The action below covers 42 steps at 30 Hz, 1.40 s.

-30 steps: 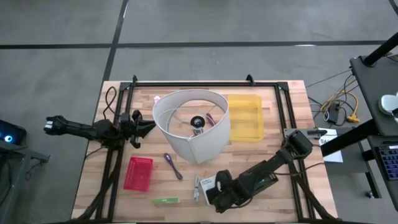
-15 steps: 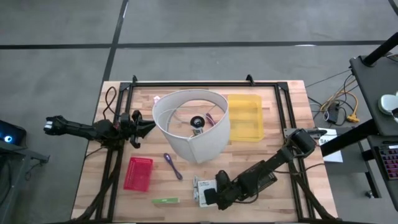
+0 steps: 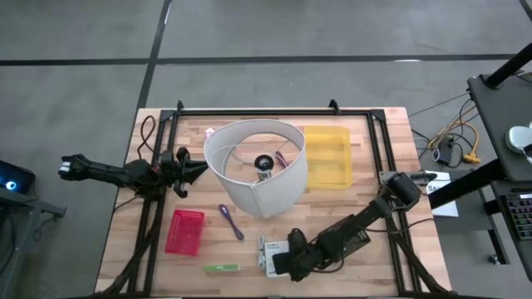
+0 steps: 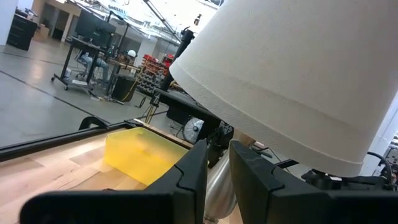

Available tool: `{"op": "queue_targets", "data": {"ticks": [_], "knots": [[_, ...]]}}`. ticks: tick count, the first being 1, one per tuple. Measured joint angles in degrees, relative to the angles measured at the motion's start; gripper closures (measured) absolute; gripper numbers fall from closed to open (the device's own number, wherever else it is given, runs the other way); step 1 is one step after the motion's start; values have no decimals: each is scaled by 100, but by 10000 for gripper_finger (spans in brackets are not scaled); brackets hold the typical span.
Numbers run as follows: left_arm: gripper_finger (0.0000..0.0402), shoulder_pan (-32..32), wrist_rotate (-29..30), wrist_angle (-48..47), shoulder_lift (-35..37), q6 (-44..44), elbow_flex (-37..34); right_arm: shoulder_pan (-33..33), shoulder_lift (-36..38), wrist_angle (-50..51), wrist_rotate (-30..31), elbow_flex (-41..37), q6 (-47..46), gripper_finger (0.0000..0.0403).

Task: Pick and place items into bin
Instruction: Put the right card reader box into the red bin

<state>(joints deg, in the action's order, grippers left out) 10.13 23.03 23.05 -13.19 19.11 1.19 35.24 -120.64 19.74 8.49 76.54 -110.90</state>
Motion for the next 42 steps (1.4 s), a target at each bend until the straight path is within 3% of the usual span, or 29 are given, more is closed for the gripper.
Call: {"op": "queue_targets", "data": {"ticks": [6, 9, 29, 42], "knots": [[349, 0, 0, 0, 7, 0, 0, 0, 13, 106, -34, -14, -21, 376], [349, 0, 0, 1, 9, 0, 0, 0, 15, 121, -118, -16, -29, 391], [349, 0, 0, -1, 7, 0, 0, 30, 498, 157, -49, 69, 214, 395], [349, 4, -10, 0, 13, 0, 0, 206, 1171, 113, 748, 82, 435, 395]]}}
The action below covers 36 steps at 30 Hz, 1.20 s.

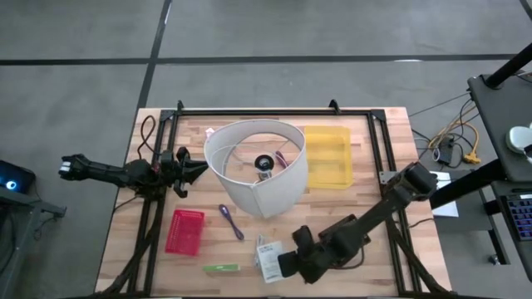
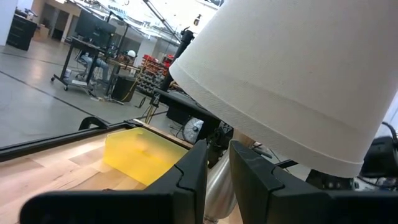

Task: Pick and place items into bin
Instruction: Put the right card reader box into the red bin

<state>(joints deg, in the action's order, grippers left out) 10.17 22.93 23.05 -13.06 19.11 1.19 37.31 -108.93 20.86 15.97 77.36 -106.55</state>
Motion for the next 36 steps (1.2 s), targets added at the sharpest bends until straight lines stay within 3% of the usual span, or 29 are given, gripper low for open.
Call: {"op": "queue_targets", "data": {"ticks": [4, 8, 14, 18, 22, 27, 33, 36], "knots": [[349, -2, -246, 0, 21, 2, 0, 23, 170, -10, 265, 9, 68, 395], [349, -4, -1020, 4, 16, 114, 0, 19, 184, -9, 501, 71, 196, 395], [347, 0, -1686, 2, -70, 1438, 0, -10, 197, -27, 831, 170, 450, 395], [313, -1, -1937, 0, -176, 2146, 0, -21, 197, -31, 1035, 179, 476, 395], [251, -2, -2238, 1, -373, 3216, 0, -24, 197, -54, 1317, 179, 476, 395], [193, -4, -3237, 0, -662, 3822, 0, -73, 197, -72, 1573, 179, 487, 395], [180, 0, -4040, 1, -1103, 4211, 0, -190, 197, -198, 1575, 179, 724, 395], [180, 0, -4174, 0, -1367, 4224, 3, -264, 197, -272, 1575, 181, 829, 395]]}}
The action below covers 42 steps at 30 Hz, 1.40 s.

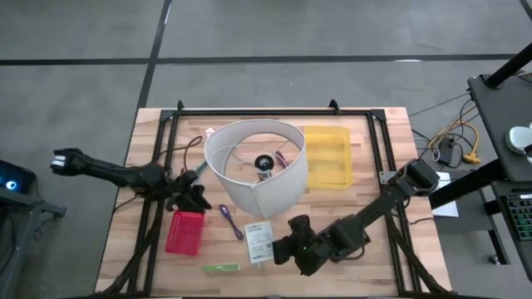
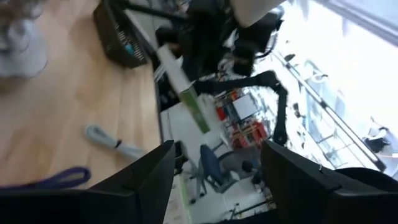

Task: Pick and place items into bin
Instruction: Put the right card reader box into the red bin

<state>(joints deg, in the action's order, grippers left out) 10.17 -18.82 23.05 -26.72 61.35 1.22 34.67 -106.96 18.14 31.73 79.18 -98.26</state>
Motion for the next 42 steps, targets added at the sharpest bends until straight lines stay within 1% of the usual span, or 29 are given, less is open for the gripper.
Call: {"op": "queue_targets", "data": {"ticks": [6, 10, 14, 19, 23, 27, 33, 39, 42], "knots": [[180, 15, -89, 133, -477, 134, 166, -89, 0, -222, 0, 0, 168, 395], [180, 15, 16, 513, -821, 139, 243, -98, 0, -217, 4, 0, 158, 395], [180, 46, 139, 1070, -1286, 135, 321, -107, 0, -224, 176, 0, 138, 395], [180, 131, 269, 1583, -1932, 139, 437, -125, 0, -226, 195, 0, 139, 395], [180, 239, 279, 1598, -2415, 130, 692, -133, 0, -217, 205, 0, 138, 395], [180, 329, 368, 1611, -2851, 106, 956, -147, 0, -215, 437, 0, 92, 395], [180, 355, 867, 1747, -3238, 105, 1127, -186, 0, -210, 459, -1, 95, 395], [180, 561, 1766, 2013, -3396, 277, 1120, -246, 0, -203, 624, -2, 112, 395], [180, 688, 2021, 2023, -3461, 277, 1116, -289, 0, -196, 746, -3, 113, 395]]}}
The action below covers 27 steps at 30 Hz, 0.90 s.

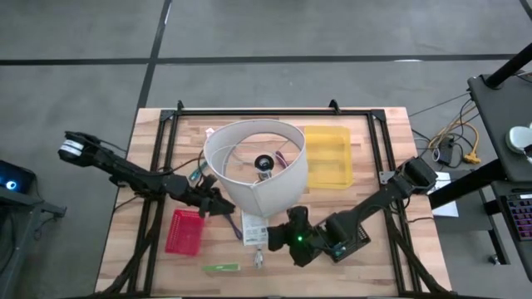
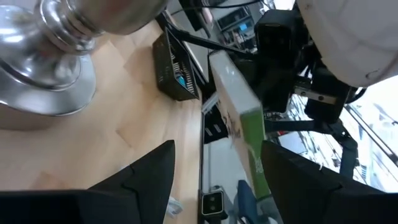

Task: Pick and place items into bin
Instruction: Put the right card reader box into the red bin

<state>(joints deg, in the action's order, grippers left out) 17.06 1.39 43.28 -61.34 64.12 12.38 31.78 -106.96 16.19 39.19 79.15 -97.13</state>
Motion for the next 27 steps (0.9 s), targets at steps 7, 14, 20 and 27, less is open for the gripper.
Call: {"op": "queue_targets", "data": {"ticks": [7, 14, 20, 27], "knots": [[180, 153, 254, 10, -135, 5, 60, -109, 0, 8, 123, -3, 13, 395], [180, 160, 428, 13, -125, 9, 98, -167, 0, 28, 209, -4, 34, 395], [180, 164, 428, 21, -125, 35, 101, -167, 0, 10, 106, -4, 93, 395], [180, 177, 308, 128, -123, 57, 102, -88, 0, -124, -475, -6, 502, 395]]}}
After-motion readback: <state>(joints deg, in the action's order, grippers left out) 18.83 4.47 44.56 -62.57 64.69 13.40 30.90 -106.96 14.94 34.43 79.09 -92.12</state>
